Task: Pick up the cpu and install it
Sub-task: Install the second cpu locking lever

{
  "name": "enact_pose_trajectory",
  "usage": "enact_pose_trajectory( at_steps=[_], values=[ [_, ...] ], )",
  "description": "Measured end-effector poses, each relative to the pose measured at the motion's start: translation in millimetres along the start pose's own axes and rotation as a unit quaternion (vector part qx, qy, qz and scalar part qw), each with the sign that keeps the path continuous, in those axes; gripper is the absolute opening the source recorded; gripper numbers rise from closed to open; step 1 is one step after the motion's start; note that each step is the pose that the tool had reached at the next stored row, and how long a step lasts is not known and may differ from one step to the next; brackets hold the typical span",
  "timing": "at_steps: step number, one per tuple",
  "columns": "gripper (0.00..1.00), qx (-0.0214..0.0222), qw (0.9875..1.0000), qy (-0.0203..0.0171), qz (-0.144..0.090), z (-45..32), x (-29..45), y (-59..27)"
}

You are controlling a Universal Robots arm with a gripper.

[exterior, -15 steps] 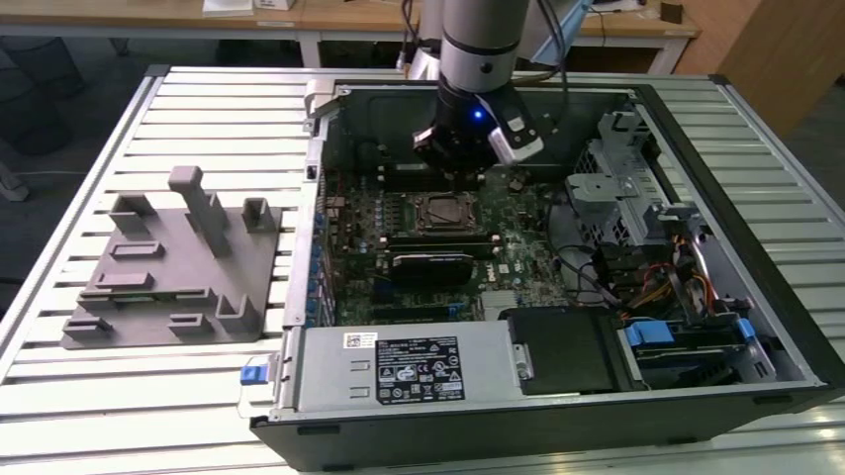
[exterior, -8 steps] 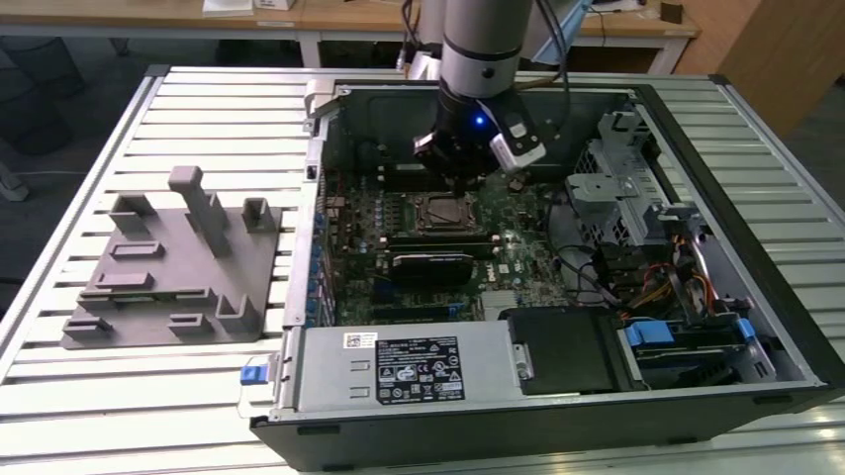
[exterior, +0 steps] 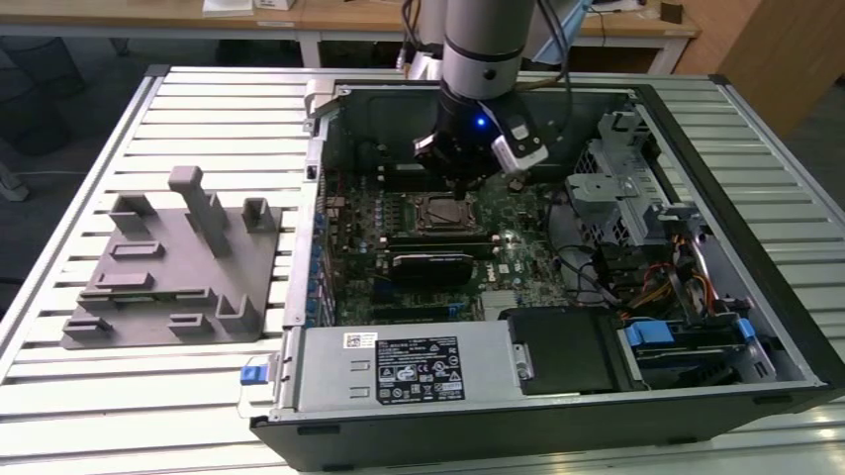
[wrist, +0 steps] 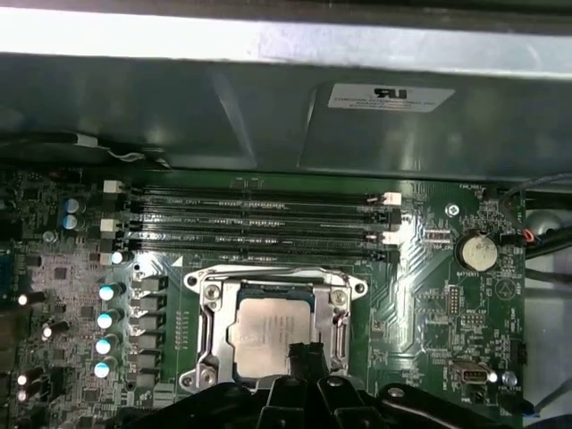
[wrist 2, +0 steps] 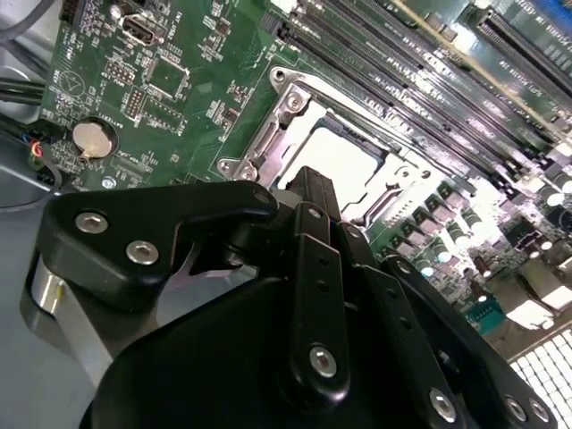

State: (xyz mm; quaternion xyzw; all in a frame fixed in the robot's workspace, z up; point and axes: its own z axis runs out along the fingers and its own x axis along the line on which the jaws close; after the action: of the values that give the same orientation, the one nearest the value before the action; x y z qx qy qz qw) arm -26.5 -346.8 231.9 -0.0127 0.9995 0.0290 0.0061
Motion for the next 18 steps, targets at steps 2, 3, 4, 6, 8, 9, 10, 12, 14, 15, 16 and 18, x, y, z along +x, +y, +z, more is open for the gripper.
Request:
enact_pose_trajectory(
  at_steps=[2, 3, 4, 6, 8, 9, 10, 12, 14, 15, 16, 18],
  values=[
    [0.11, -0.0001, 1.0, -0.0001, 0.0, -3.5, 0.0, -0.6],
    [0.11, 0.0, 1.0, 0.0, 0.0, -5.1, 0.0, -1.2],
    [0.11, -0.0002, 1.0, -0.0001, 0.0, -5.9, 0.0, -2.0],
    [0.11, -0.0001, 1.0, 0.0, 0.0, -6.4, 0.1, -6.2],
    [0.11, -0.0001, 1.0, -0.0001, 0.0, -6.8, 0.3, -12.8],
    [0.11, -0.0001, 1.0, 0.0, 0.0, -7.0, 0.3, -16.3],
    [0.11, -0.0001, 1.0, 0.0, 0.0, -7.3, 0.4, -20.1],
    [0.11, -0.0001, 1.0, 0.0, 0.0, -7.7, 0.6, -27.4],
    [0.11, -0.0001, 1.0, 0.0023, 0.0, -8.0, 0.7, -32.5],
    [0.11, -0.0004, 1.0, 0.0091, 0.001, -7.8, 0.8, -33.3],
    [0.11, -0.0007, 0.9999, 0.0168, 0.001, -7.6, 0.8, -33.6],
    [0.11, -0.0007, 0.9997, 0.0242, 0.001, -6.1, 0.8, -33.9]
  ],
)
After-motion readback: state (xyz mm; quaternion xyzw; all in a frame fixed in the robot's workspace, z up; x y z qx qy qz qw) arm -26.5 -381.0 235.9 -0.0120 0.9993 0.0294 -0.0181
